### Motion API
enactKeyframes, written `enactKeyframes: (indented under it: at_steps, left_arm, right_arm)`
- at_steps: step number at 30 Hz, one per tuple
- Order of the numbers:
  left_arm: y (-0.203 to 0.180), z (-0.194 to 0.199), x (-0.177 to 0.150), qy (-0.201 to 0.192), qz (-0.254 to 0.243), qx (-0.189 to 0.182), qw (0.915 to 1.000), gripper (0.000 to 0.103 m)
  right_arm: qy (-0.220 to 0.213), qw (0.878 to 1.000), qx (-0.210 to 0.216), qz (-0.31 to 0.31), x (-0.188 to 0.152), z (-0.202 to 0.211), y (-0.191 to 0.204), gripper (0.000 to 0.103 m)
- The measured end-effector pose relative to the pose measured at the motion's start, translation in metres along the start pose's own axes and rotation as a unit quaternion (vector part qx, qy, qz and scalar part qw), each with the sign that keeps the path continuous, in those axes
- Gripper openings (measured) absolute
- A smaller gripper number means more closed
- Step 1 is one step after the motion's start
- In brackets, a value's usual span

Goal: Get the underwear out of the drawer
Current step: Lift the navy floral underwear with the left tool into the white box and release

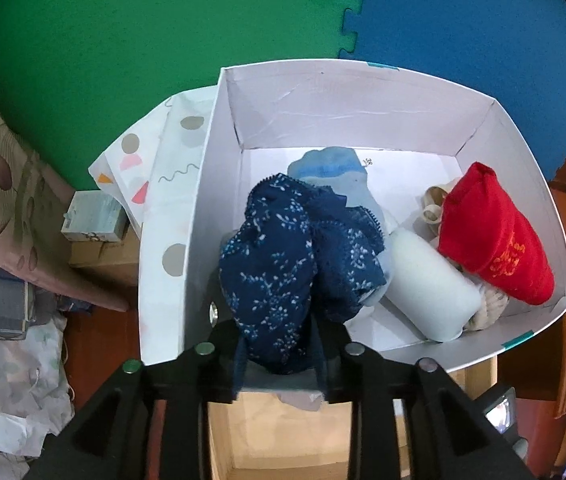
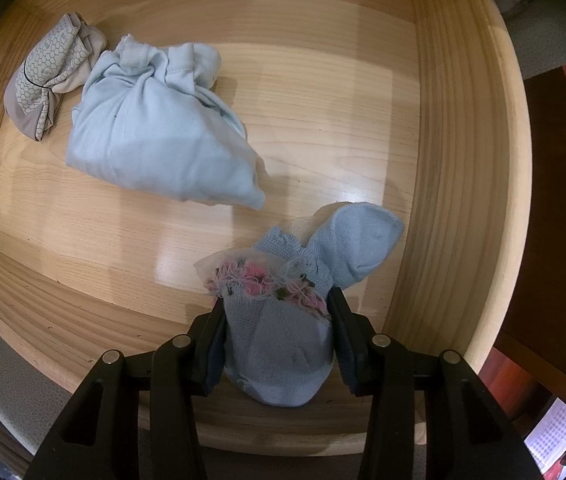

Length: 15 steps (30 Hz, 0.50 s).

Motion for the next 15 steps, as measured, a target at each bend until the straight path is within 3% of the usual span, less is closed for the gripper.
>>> enactKeyframes:
  at_steps: [9,15]
  left_arm:
    - [0.010,0.044,0.004,-0.047,-0.011,-0.001,0.9989,0.048]
    - [0.014,0.080,-0.014,-0.076,-0.010,-0.009,0.9971,0.048]
  right_arm:
    - [0.008,1.000,0.005,-0.012,0.000,0.000,0.000,0.042]
    - [0.010,1.000,0.005,-0.014,0.001,0.001,0.000,0.042]
Point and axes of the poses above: each gripper's, at about its wrist camera, not at the fingertips, and z roughly against the way its jaws point, y to its left, x to its top, the point moved 10 cm from there along -z, roughly the way its jaws point, and after that the axes turned 4 degrees about -z, right-handed, at the moved point
